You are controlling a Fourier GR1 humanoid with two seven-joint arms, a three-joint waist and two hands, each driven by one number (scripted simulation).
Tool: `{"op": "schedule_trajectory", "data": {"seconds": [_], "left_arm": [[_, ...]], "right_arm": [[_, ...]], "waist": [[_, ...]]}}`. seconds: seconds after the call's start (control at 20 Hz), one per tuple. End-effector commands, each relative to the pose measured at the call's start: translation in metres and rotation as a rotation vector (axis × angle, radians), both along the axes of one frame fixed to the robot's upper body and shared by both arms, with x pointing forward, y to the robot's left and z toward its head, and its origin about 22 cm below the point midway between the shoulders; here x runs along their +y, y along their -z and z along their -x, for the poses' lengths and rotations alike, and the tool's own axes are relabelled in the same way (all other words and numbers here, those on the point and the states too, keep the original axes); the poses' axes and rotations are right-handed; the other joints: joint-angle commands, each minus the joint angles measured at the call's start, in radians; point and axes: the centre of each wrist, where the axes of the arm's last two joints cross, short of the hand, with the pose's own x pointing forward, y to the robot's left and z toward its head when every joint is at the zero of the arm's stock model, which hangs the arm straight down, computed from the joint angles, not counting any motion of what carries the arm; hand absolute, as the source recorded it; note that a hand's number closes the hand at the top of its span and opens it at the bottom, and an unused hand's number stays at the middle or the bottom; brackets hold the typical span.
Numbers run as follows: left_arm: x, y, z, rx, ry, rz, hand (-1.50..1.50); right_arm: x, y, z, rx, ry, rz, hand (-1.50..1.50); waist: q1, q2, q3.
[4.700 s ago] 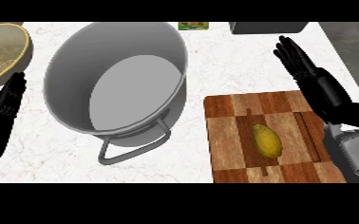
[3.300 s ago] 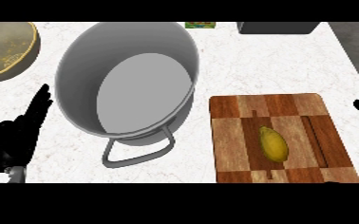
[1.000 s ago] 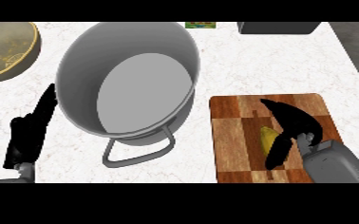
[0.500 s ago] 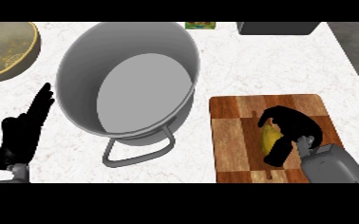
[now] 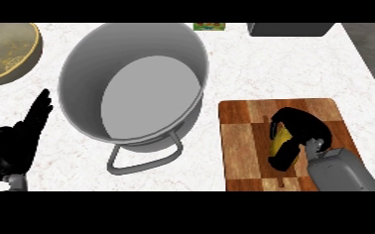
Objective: Pick the lemon from the cutting board and place it in the pot
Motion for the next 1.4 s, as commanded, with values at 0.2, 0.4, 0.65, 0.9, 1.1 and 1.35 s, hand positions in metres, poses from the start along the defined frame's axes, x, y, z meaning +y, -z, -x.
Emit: {"op": "schedule_trajectory", "data": {"seconds": [0.2, 0.4, 0.65, 0.9, 1.1, 1.35], "left_arm": [[-0.022, 0.001, -0.013, 0.0, 0.089, 0.001, 0.0], [-0.024, -0.005, -0.016, -0.001, 0.101, 0.006, 0.0], [-0.012, -0.003, -0.014, 0.015, 0.056, -0.007, 0.0], [-0.02, 0.003, -0.015, 0.026, 0.047, 0.01, 0.0], [-0.017, -0.008, -0.016, 0.0, 0.054, -0.015, 0.0], [-0.012, -0.007, -0.015, 0.006, 0.042, 0.0, 0.0]], "right_arm": [[0.185, -0.037, 0.068, -0.159, -0.691, -0.133, 1.5], [0.235, -0.041, 0.106, -0.326, -0.855, -0.09, 1.5], [0.249, -0.07, 0.142, -0.637, -0.88, -0.126, 1.5], [0.252, -0.106, 0.147, -0.951, -0.727, -0.195, 1.5], [0.258, -0.122, 0.139, -0.962, -0.624, -0.315, 1.5], [0.268, -0.141, 0.126, -1.003, -0.539, -0.427, 1.5]], "waist": [[0.091, 0.002, 0.0], [0.104, 0.0, 0.003], [0.059, -0.007, 0.003], [0.042, -0.011, 0.002], [0.052, -0.005, 0.002], [0.044, -0.002, 0.002]]}}
